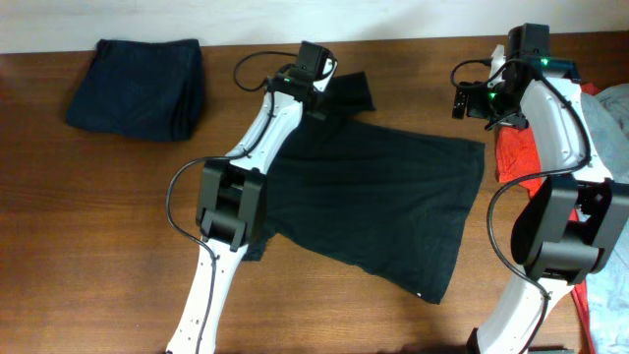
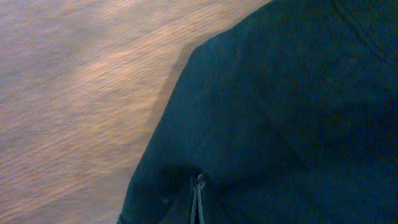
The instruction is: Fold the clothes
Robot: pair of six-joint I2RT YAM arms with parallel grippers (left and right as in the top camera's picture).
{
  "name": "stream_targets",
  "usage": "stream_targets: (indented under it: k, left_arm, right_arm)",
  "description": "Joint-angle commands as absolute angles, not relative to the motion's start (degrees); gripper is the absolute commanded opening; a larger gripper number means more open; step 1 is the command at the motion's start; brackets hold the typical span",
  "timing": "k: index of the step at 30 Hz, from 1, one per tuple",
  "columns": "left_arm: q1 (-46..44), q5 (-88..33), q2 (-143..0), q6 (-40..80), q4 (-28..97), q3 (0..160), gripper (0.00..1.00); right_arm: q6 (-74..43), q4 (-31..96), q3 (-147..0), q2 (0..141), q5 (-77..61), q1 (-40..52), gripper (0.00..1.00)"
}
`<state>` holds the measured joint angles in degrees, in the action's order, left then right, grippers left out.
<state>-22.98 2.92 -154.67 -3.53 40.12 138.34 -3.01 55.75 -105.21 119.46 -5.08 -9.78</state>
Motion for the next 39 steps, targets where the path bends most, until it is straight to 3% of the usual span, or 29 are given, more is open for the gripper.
stream_targets:
  k: [1,6,11,13,15,17,23,31,34,35,39]
  left_arm:
    - [-18.9,5.8,-157.5,-4.4,39.8,138.6,0.02]
    - [-14.7,5.8,-157.5,-4.4,38.0,138.6,0.04]
    - [-12.4,5.4,-157.5,-4.4,33.8,139.0,0.2]
    - [-11.8,4.9,-157.5,-4.4,33.4,140.3,0.5]
    - [-10.9,1.2,-157.4,-4.3,37.3,148.0,0.68]
    - [-10.3,0.6,-157.0,-2.0,43.0,155.9,0.73]
    - [-6.6,0.6,-156.9,1.7,65.1,175.8,0.73]
    - [-4.9,-12.7,-159.6,3.2,71.6,173.2,0.56]
    - [-5.9,-17.3,-160.8,3.2,70.4,173.2,0.4]
    - [-6.5,-18.7,-161.0,3.2,69.4,173.2,0.28]
    - [-10.1,-19.1,-161.0,3.2,65.4,173.2,0.14]
  right_arm:
    - [-3.5,55.7,-106.1,119.3,-5.4,-10.2,0.99]
    - [-3.5,55.7,-106.1,119.3,-5.4,-10.1,0.98]
    - [-3.5,55.7,-106.1,119.3,-5.4,-10.2,0.99]
    - [-3.5,55.7,-106.1,119.3,-5.4,-10.2,0.99]
    - [-3.5,55.7,-106.1,119.3,-5.4,-10.2,0.99]
    - [-3.5,55.7,-106.1,119.3,-5.4,-10.2,0.99]
    - [-3.5,55.7,-106.1,119.3,-5.4,-10.2,0.99]
    - [-3.5,55.7,-106.1,119.3,-5.4,-10.2,0.99]
    - [-3.5,55.7,-106.1,119.3,-5.4,-10.2,0.99]
    - [-3.5,55.7,-106.1,119.3,-5.4,-10.2,0.99]
    - [-3.5,55.7,-106.1,119.3,-5.4,-10.2,0.99]
